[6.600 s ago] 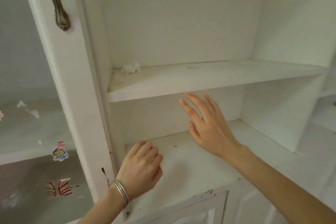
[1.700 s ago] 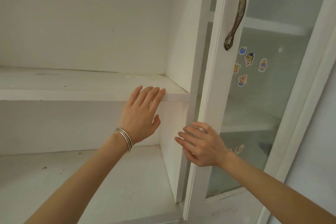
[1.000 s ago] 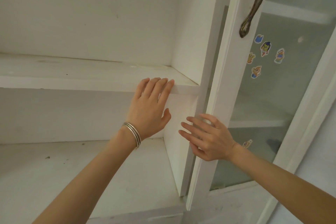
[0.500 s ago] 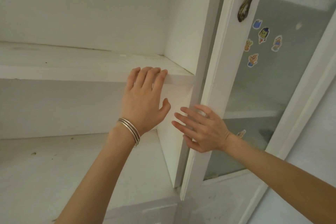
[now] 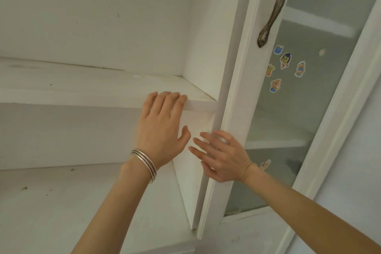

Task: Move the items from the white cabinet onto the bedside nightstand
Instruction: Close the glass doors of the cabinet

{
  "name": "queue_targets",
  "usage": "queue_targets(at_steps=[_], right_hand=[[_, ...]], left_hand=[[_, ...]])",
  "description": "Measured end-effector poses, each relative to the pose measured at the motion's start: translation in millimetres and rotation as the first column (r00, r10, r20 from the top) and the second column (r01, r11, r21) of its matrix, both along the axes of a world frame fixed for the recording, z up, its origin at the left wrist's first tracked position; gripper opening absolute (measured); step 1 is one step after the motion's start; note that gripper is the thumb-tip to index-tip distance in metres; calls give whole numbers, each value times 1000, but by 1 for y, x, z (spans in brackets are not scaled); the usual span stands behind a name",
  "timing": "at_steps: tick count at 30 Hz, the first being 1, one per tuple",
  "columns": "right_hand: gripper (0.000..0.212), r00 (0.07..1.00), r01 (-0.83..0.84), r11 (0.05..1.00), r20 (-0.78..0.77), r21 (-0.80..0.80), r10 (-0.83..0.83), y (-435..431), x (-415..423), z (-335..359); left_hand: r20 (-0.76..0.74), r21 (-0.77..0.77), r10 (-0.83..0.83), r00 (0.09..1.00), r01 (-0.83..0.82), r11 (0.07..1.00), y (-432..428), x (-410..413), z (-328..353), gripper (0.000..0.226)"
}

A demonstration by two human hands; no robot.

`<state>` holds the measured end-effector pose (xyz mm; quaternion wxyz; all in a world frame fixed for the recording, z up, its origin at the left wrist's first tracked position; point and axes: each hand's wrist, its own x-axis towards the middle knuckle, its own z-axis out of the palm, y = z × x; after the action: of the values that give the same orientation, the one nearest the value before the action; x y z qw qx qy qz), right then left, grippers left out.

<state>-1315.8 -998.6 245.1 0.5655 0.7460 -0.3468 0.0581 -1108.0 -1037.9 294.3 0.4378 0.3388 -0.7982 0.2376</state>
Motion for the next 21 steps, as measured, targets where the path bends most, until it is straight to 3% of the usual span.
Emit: queue_targets(at_steps=[21], right_hand=[[36, 1000, 1, 1000, 12, -30, -1, -17, -4, -3]], left_hand=[[-36, -5, -38, 999, 38, 999, -1, -1, 0, 55]])
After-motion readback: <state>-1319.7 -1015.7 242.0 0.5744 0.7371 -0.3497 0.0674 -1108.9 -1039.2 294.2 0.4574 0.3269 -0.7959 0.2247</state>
